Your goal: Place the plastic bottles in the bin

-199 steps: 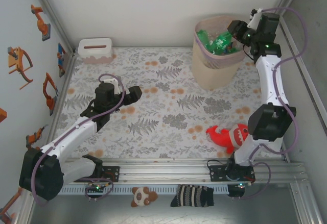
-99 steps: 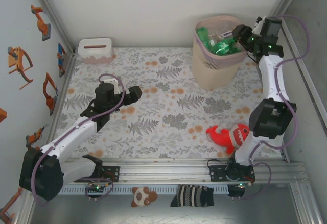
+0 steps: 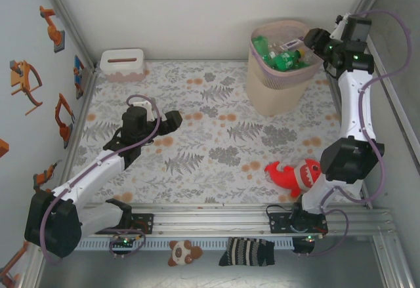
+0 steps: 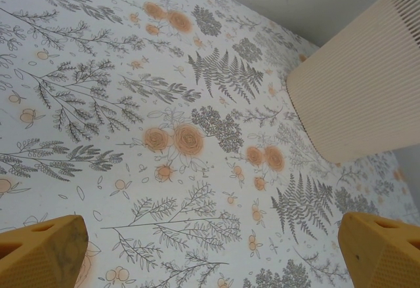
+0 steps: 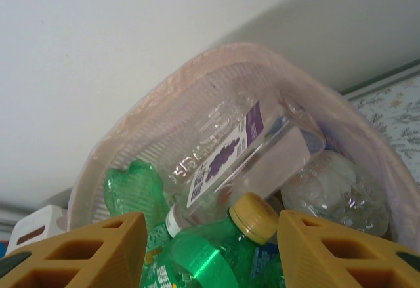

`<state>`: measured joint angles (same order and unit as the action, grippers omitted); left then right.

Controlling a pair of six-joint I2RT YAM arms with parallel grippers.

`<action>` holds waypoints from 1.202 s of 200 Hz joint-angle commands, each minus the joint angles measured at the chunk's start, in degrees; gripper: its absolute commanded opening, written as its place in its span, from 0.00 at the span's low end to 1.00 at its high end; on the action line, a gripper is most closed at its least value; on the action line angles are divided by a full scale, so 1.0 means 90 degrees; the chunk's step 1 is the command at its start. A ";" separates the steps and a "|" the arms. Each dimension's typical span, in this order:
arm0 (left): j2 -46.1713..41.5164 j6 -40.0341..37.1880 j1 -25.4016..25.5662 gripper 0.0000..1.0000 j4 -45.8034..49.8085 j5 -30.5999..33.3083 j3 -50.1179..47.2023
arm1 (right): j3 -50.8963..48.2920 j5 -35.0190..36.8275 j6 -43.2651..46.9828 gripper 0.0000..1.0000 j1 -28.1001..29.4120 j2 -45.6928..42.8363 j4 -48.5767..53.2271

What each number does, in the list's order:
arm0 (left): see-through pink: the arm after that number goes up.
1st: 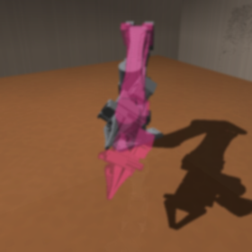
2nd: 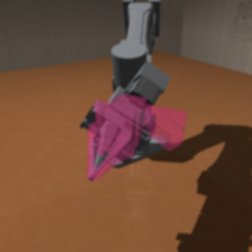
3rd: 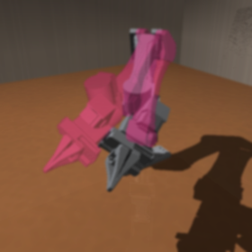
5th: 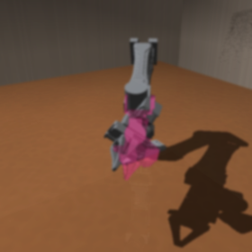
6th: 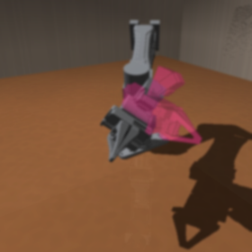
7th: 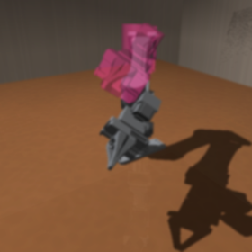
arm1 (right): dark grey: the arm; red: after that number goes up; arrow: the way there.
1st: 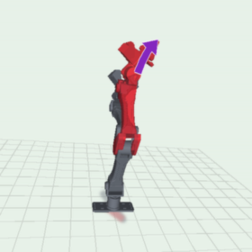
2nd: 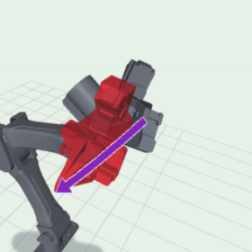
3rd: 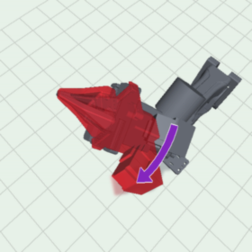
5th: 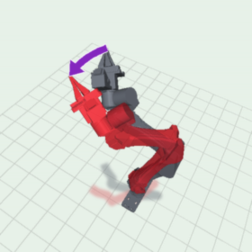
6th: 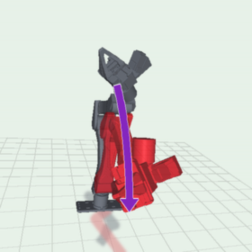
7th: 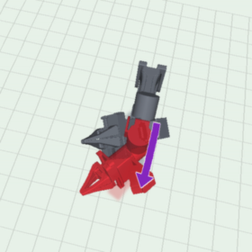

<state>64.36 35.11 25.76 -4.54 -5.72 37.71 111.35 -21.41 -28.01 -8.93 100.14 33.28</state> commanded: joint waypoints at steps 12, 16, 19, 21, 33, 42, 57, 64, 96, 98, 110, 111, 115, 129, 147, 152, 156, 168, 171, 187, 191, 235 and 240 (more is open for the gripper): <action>-0.0039 -0.0585 -0.0093 0.97 0.0459 0.0278 0.0296 | -0.0467 0.0346 0.0736 0.62 -0.0004 -0.0762 0.0435; -0.0037 -0.0672 -0.0109 0.97 0.0538 0.0334 0.0337 | -0.0548 0.0406 0.0792 0.64 -0.0004 -0.0823 0.0454; -0.0031 -0.0728 -0.0108 0.97 0.0600 0.0375 0.0349 | -0.0621 0.0465 0.0850 0.66 -0.0004 -0.0904 0.0474; -0.0024 -0.0757 -0.0115 0.97 0.0635 0.0392 0.0370 | -0.0675 0.0494 0.0881 0.68 -0.0006 -0.0954 0.0487; -0.0017 -0.1000 -0.0163 0.98 0.0831 0.0500 0.0480 | -0.0977 0.0719 0.1098 0.77 -0.0004 -0.1252 0.0609; -0.0007 -0.1160 -0.0210 0.98 0.0963 0.0600 0.0530 | -0.1239 0.0880 0.1217 0.86 -0.0006 -0.1495 0.0673; -0.0003 -0.1441 -0.0307 1.00 0.1198 0.0774 0.0620 | -0.1770 0.1143 0.1355 0.97 -0.0004 -0.1950 0.0707; -0.0010 -0.1549 -0.0354 0.99 0.1329 0.0934 0.0666 | -0.2062 0.1251 0.1373 0.99 -0.0004 -0.2168 0.0701; -0.0137 -0.1938 -0.0652 0.97 0.1624 0.1580 0.0620 | -0.3583 0.1564 0.1507 0.99 -0.0002 -0.3268 0.0340; -0.0146 -0.1958 -0.0674 0.97 0.1621 0.1614 0.0616 | -0.3688 0.1574 0.1527 0.99 0.0001 -0.3337 0.0303; -0.0178 -0.2075 -0.0789 0.97 0.1638 0.1819 0.0553 | -0.4348 0.1643 0.1647 0.99 0.0022 -0.3685 -0.0011; -0.0178 -0.2080 -0.0800 0.97 0.1632 0.1828 0.0549 | -0.4400 0.1655 0.1652 0.99 0.0023 -0.3699 -0.0048; -0.0178 -0.2124 -0.0844 0.97 0.1618 0.1898 0.0523 | -0.4616 0.1715 0.1648 0.99 0.0023 -0.3809 -0.0162; -0.0171 -0.2289 -0.0964 0.97 0.1541 0.2139 0.0431 | -0.5369 0.1976 0.1609 0.99 0.0052 -0.4092 -0.0682; -0.0156 -0.2509 -0.1098 0.97 0.1351 0.2462 0.0293 | -0.6367 0.2210 0.1618 0.99 0.0087 -0.4314 -0.1574; -0.0157 -0.2578 -0.1143 0.97 0.1284 0.2542 0.0237 | -0.6616 0.2250 0.1634 0.99 0.0088 -0.4328 -0.1845; -0.0143 -0.2643 -0.1178 0.97 0.1238 0.2608 0.0198 | -0.6773 0.2261 0.1654 0.99 0.0101 -0.4325 -0.2049; -0.0130 -0.2842 -0.1287 0.97 0.1070 0.2842 0.0061 | -0.7277 0.2296 0.1696 0.99 0.0126 -0.4256 -0.2540; -0.0129 -0.2891 -0.1305 0.97 0.1011 0.2899 0.0013 | -0.7376 0.2337 0.1685 0.99 0.0139 -0.4223 -0.2692; -0.0141 -0.3268 -0.1420 0.97 0.0530 0.3022 -0.0329 | -0.7884 0.2524 0.1650 0.99 0.0219 -0.3985 -0.3456; -0.0147 -0.3372 -0.1440 0.97 0.0354 0.3040 -0.0438 | -0.7993 0.2559 0.1655 0.99 0.0248 -0.3901 -0.3688; 0.0114 -0.3895 -0.1711 0.97 -0.1279 0.2892 -0.1378 | -0.9169 0.3225 0.1802 0.99 0.0679 -0.2837 -0.6360; 0.0170 -0.3937 -0.1750 0.97 -0.1490 0.2838 -0.1458 | -0.9241 0.3286 0.1885 0.99 0.0735 -0.2716 -0.6576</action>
<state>64.20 4.49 11.29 -6.00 20.16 27.53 31.75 2.66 -13.34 -4.36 72.38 -6.74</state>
